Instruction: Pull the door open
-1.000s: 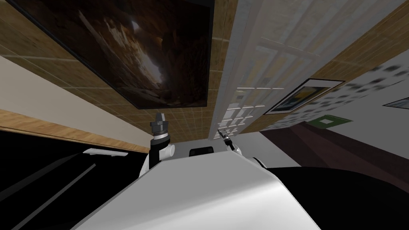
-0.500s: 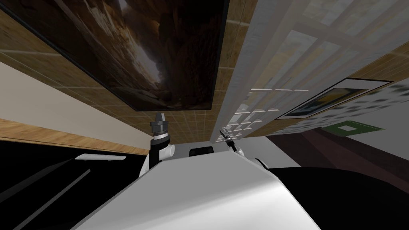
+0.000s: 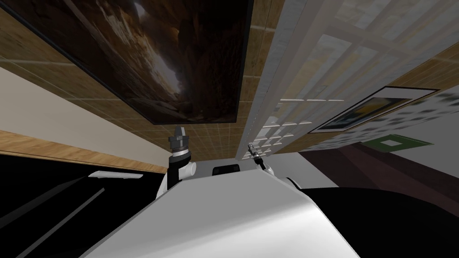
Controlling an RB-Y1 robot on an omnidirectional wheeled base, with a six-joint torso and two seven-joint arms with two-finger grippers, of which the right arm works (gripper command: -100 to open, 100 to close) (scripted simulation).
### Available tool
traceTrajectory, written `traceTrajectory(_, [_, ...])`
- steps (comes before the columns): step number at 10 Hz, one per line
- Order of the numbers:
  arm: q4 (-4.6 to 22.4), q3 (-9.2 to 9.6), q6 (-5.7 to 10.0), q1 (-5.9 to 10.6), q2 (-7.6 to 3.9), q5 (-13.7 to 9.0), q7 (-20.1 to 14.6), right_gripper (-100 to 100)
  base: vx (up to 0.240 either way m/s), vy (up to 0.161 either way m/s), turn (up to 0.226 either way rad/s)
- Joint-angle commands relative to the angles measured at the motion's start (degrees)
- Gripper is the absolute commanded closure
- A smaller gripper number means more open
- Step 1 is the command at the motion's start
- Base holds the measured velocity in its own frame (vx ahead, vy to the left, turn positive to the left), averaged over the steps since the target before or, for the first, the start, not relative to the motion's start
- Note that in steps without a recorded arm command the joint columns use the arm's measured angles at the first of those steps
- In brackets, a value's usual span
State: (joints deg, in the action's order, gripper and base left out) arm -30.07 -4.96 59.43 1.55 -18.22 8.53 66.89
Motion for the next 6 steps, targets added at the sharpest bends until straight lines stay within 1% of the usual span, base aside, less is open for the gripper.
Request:
traceTrajectory(1, [0.0,0.01,0.1,-0.02,0.06,0.0,0.0,100,0.0,0.0,0.0])
traceTrajectory(2, [0.0,0.15,-0.1,0.02,0.02,-0.5,-1.8,100,-0.022,-0.01,0.041])
traceTrajectory(5, [-0.1,0.39,-0.25,0.06,0.05,-1.2,-4.5,100,-0.039,-0.02,0.05])
traceTrajectory(6, [-0.2,0.54,-0.35,0.09,0.07,-1.7,-6.2,100,-0.045,-0.02,0.057])
